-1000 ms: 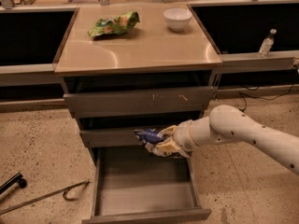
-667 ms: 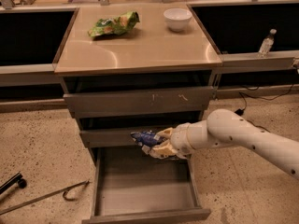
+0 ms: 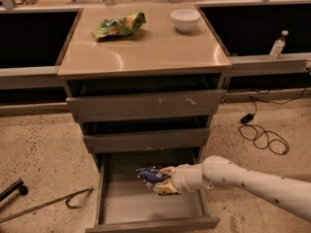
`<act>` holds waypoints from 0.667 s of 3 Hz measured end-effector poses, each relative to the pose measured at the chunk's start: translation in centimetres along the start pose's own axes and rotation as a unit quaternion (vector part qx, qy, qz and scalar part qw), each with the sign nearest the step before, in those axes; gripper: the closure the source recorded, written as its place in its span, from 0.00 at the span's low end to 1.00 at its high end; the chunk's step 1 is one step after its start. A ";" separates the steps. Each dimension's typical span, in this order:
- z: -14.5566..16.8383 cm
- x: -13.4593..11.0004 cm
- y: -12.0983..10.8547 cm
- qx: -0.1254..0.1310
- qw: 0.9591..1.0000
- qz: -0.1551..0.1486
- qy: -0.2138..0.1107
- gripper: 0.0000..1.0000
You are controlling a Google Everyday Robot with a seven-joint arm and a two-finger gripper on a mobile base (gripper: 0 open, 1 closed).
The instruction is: Place blue chip bag into bottom drawer
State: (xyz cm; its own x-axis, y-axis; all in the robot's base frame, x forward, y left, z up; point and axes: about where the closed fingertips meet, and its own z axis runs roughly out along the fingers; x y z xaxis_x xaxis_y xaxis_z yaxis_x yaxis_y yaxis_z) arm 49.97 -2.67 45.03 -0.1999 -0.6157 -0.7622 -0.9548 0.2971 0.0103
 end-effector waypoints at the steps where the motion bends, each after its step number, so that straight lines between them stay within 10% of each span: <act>1: 5.6 5.0 0.0 -0.012 1.000 0.029 -0.004 1.00; 2: 7.4 6.4 1.2 -0.025 0.998 0.048 -0.009 1.00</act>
Offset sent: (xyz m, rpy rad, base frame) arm 0.0024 0.0079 -0.0606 0.0194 0.0443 -0.0161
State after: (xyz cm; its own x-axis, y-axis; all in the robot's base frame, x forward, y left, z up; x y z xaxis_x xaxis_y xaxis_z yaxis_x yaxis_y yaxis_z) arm 49.14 -0.87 35.39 -0.2873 -0.5730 -0.7675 -0.9415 0.3164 0.1162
